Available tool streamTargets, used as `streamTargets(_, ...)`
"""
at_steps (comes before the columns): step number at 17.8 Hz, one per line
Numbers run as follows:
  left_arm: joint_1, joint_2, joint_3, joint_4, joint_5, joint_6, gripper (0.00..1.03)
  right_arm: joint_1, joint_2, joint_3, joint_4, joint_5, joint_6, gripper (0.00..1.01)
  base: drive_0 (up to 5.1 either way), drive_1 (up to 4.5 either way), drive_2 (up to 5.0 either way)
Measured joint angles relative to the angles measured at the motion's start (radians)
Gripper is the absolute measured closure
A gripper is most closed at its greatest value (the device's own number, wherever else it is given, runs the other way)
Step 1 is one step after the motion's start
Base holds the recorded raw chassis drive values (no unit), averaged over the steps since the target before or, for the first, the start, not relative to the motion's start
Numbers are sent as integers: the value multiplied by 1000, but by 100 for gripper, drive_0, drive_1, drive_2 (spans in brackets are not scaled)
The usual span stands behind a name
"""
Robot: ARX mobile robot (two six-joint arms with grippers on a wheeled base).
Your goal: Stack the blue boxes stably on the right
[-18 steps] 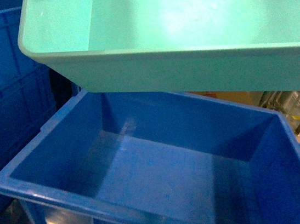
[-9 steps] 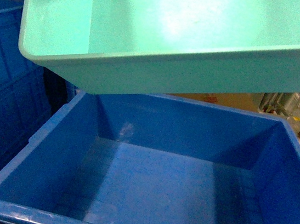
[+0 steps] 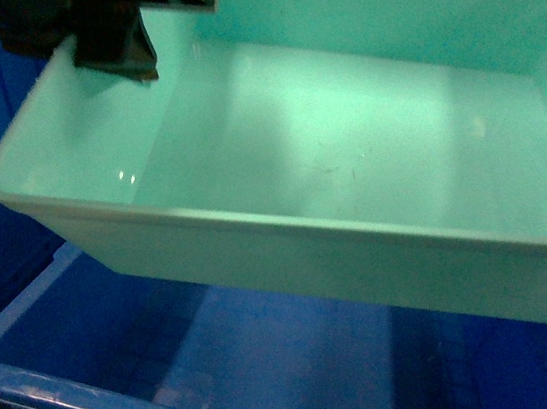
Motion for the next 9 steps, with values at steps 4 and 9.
streamTargets(4,37,201,87,-24,57,56,101,15,175,42,-10,11,34,94,0,0,0)
streamTargets(9,85,335,171,-39,90,104,101,62,318,120,11,48,42,94,0,0,0)
